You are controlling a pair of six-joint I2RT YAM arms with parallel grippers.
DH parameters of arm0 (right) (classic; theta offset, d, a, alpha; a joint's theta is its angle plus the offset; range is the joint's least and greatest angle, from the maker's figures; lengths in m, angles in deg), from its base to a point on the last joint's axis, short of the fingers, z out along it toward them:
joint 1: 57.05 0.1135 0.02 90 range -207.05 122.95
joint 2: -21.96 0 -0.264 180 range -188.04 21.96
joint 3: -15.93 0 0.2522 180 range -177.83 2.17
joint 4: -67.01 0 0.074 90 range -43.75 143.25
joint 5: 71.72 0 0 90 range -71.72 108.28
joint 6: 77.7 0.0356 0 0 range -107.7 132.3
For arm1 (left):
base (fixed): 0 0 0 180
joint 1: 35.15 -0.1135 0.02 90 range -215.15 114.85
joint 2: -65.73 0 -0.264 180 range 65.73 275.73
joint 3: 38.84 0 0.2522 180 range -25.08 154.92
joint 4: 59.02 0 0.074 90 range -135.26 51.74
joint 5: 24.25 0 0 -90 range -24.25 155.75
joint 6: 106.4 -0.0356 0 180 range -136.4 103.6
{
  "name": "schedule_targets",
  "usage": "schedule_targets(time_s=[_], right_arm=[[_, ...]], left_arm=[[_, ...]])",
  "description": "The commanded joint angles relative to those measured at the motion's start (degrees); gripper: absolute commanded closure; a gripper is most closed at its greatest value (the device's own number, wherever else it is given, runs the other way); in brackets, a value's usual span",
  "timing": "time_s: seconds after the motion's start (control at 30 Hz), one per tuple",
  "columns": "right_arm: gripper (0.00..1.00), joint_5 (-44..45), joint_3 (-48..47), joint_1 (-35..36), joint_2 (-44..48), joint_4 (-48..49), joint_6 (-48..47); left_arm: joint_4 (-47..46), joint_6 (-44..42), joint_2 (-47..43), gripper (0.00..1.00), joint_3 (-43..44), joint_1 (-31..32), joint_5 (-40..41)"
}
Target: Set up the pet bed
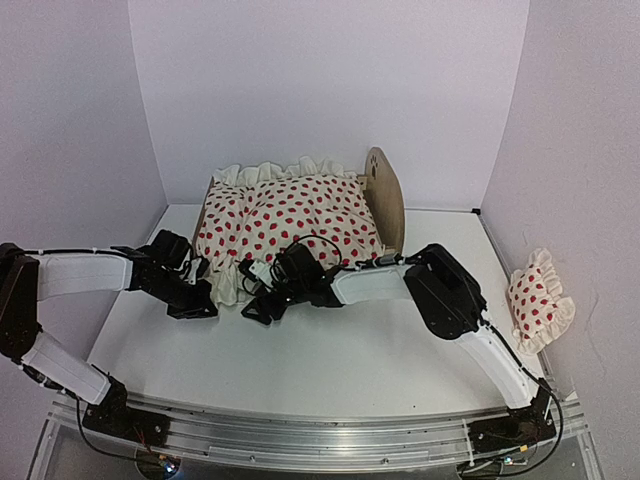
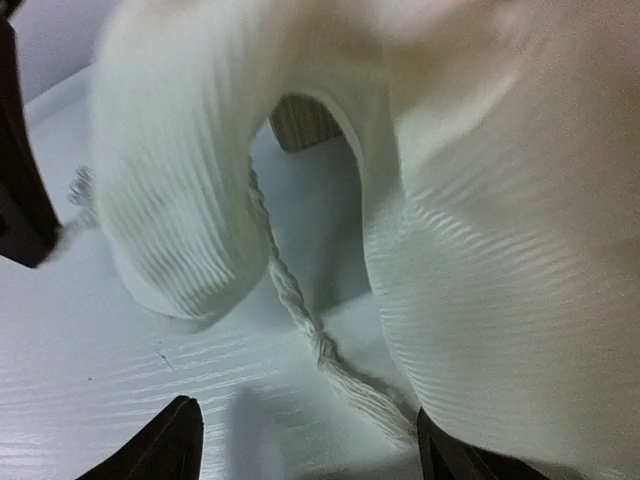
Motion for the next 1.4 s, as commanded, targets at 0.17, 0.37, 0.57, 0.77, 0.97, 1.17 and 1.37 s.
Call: schedule_targets(time_s=[0.17, 0.37, 0.57, 0.77, 0.97, 1.17, 1.37], right_arm=[[0.36, 6.79, -11.91, 2.26, -8.75, -10.3, -2.68], [0.85, 8.5, -3.28, 2.39, -3.4, -10.81, -3.13], [1.0, 9.04, 5.97, 2.38, 5.22, -10.95, -0.48], [1.0, 8.45, 9.8, 2.28, 12.78, -8.14, 2.79], [1.0, 9.93, 15.03, 1.76, 17.17, -7.94, 4.13], [1.0, 11.52, 23.82, 0.45, 21.73, -7.9, 7.46], [1.0, 12.84, 27.87, -0.58, 23.47, -7.89, 12.37]], left_arm=[[2.39, -2.21, -5.36, 1.0, 2.52, -0.27, -1.88], [5.91, -4.43, -6.08, 1.0, 4.26, -1.26, 1.24], [6.06, -16.13, -4.48, 1.0, 8.74, -7.37, 8.18], [3.47, -45.04, 0.22, 1.0, 11.75, -11.72, 12.67], [-1.22, -63.57, -0.13, 1.0, 6.26, -16.06, 14.97], [-4.48, -69.0, 3.01, 1.0, 3.98, -19.12, 13.52], [-6.14, -67.16, 6.01, 1.0, 3.91, -19.13, 12.41]])
